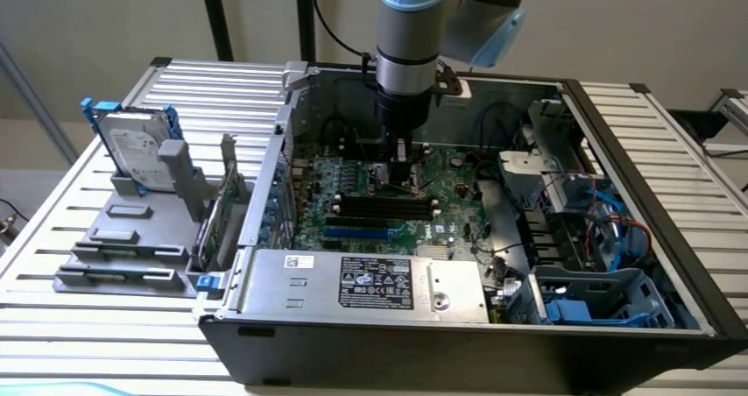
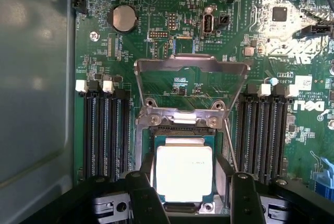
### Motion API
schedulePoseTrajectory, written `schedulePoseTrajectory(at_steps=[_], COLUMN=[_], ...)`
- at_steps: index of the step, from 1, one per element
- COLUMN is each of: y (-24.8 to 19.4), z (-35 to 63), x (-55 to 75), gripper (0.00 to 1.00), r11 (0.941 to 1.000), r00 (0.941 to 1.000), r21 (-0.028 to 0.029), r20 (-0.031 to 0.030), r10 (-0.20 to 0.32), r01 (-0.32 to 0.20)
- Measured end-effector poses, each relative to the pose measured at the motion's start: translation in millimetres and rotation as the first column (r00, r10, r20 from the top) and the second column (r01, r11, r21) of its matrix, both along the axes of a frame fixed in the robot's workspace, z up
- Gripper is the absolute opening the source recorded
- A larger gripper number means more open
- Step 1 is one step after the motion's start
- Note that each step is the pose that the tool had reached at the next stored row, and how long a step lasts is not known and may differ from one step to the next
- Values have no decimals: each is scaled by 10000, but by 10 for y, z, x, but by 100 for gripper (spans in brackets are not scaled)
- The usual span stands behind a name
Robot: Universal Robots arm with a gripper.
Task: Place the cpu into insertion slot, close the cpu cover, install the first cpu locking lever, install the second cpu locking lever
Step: 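Place the cpu into insertion slot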
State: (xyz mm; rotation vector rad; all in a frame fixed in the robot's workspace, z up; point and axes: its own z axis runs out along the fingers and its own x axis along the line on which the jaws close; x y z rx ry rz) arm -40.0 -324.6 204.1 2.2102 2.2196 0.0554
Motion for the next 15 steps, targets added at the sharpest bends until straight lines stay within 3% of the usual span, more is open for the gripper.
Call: schedulePoseTrajectory(at_steps=[15], y=[14], z=[-30], x=[18], gripper=[55], r11=[9998], r00=[9998], r21=[1], r20=[3], r10=[-188], r01=[188])
